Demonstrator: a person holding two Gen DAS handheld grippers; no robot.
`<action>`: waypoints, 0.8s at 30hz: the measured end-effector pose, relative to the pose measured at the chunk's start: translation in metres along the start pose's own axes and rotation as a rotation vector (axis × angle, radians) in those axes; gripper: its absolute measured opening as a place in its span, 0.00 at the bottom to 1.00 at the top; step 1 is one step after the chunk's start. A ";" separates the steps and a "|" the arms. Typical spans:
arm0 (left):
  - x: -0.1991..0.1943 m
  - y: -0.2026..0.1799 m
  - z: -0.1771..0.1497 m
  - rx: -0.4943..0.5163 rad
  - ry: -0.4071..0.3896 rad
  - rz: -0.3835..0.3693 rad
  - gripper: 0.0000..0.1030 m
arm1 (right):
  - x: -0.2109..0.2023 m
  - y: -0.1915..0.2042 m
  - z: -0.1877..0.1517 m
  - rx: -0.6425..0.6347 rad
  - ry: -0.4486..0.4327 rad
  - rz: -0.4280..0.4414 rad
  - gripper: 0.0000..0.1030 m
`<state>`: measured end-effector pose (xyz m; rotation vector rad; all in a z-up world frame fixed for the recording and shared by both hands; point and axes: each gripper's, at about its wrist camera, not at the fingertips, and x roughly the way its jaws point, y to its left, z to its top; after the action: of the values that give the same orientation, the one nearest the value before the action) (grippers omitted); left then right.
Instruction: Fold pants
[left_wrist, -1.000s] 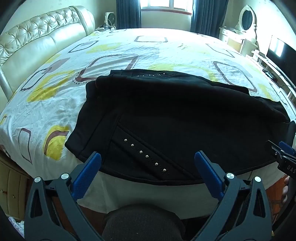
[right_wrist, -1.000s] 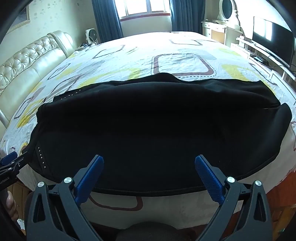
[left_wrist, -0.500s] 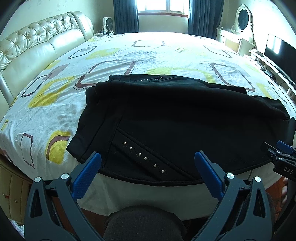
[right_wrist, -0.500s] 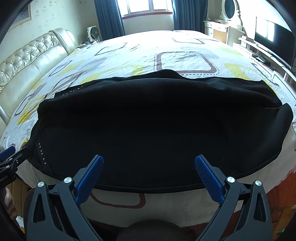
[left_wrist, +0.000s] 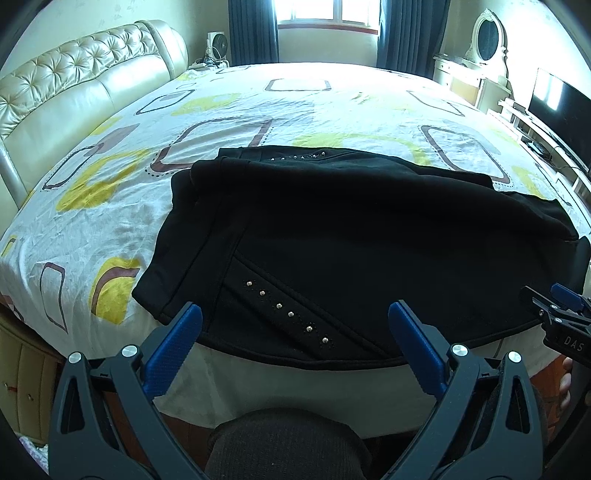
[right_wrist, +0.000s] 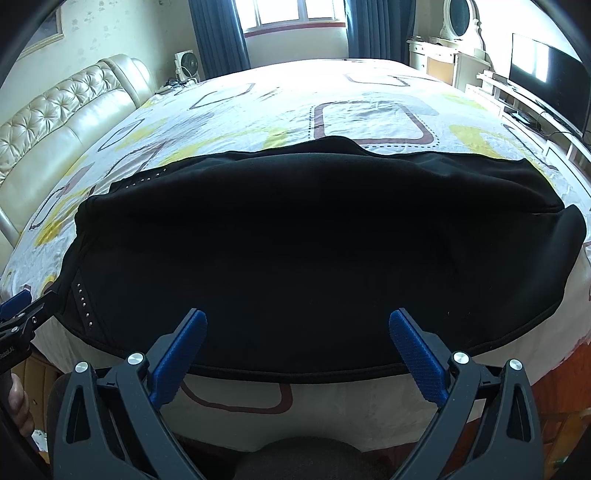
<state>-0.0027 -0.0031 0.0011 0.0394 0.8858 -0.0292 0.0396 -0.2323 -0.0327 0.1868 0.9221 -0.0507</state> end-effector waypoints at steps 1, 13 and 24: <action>0.000 0.000 0.000 0.000 0.000 0.000 0.98 | 0.000 0.000 0.000 -0.001 -0.001 0.000 0.96; -0.001 -0.001 -0.001 -0.001 0.001 -0.002 0.98 | 0.001 0.002 -0.002 -0.003 0.004 0.002 0.96; -0.002 -0.004 -0.001 0.008 -0.004 -0.001 0.98 | 0.001 0.004 -0.003 -0.003 0.007 0.005 0.96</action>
<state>-0.0047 -0.0067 0.0017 0.0467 0.8816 -0.0340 0.0385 -0.2283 -0.0352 0.1866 0.9287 -0.0443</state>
